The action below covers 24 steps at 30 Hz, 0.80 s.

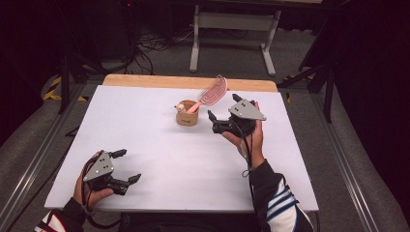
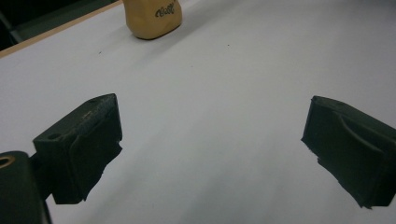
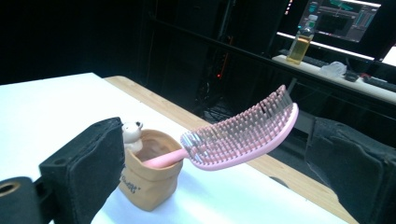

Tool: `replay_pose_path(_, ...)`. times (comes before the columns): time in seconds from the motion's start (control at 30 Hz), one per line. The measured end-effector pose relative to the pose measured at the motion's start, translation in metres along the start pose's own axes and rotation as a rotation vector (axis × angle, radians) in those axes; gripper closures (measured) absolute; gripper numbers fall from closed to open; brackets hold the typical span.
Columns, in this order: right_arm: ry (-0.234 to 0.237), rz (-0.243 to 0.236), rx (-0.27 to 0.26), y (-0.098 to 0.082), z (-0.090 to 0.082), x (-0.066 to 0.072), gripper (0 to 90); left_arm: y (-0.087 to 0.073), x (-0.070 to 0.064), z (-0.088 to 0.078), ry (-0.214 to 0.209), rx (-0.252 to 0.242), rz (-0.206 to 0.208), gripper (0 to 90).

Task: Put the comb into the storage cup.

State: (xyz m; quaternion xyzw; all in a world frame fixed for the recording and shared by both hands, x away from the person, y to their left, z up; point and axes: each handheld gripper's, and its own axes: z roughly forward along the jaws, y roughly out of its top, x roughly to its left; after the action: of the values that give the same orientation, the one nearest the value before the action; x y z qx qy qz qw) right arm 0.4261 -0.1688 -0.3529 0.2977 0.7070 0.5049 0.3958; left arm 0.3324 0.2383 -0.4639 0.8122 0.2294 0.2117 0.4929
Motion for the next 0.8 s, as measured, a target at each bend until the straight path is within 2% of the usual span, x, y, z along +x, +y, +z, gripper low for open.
replay_pose_path(0.37, 0.029, -0.003, -0.01, -0.005, -0.007, 0.008, 5.7, 0.0, 0.0, 0.0, -0.002, 0.002, 0.005, 5.6)
replay_pose_path(0.8, 0.043, -0.068, -0.008, -0.01, -0.02, 0.019, 5.8, 0.001, -0.001, 0.0, -0.003, 0.0, 0.007, 5.6)
